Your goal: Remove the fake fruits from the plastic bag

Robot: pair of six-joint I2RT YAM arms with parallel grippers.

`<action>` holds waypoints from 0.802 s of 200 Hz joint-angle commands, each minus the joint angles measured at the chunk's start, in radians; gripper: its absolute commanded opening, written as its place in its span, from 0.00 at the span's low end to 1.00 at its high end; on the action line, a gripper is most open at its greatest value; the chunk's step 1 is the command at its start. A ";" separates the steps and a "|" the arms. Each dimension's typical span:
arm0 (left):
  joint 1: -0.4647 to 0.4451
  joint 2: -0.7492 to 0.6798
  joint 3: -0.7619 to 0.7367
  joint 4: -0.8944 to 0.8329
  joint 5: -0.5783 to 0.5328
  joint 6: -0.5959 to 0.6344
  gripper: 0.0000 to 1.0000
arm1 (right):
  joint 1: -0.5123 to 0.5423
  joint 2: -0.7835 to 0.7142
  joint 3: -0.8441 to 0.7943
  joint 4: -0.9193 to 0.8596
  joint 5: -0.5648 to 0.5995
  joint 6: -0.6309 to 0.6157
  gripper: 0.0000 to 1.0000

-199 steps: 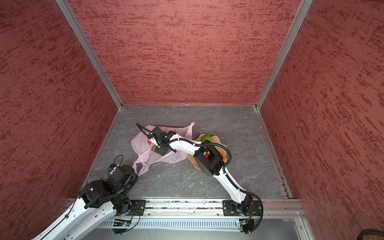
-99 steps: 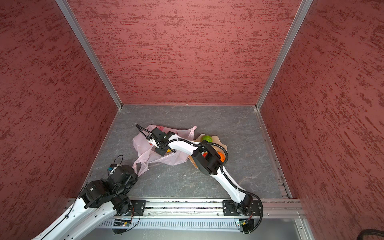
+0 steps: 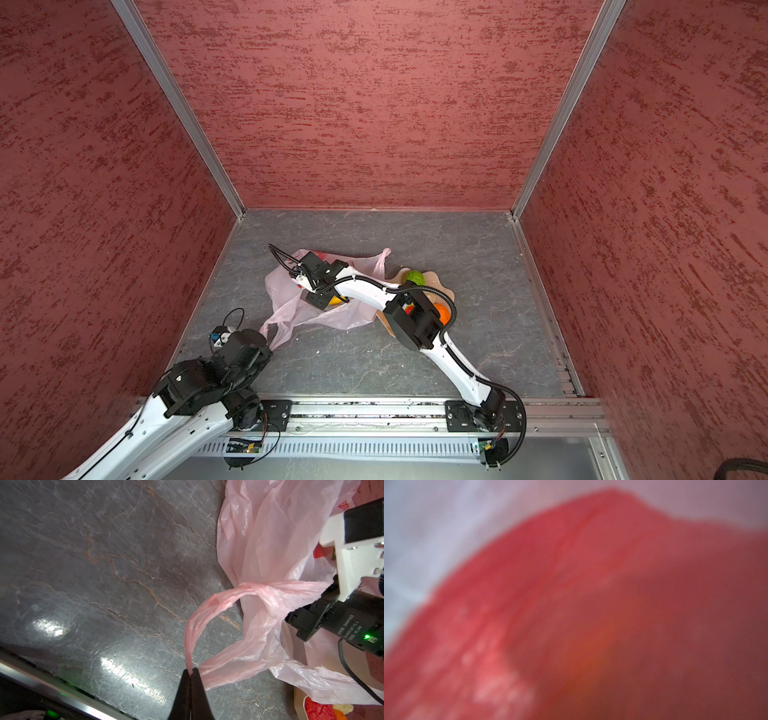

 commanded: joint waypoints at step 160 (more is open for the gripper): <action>0.208 0.088 0.092 0.202 -0.071 0.211 0.00 | 0.009 -0.327 -0.146 0.109 -0.098 0.059 0.13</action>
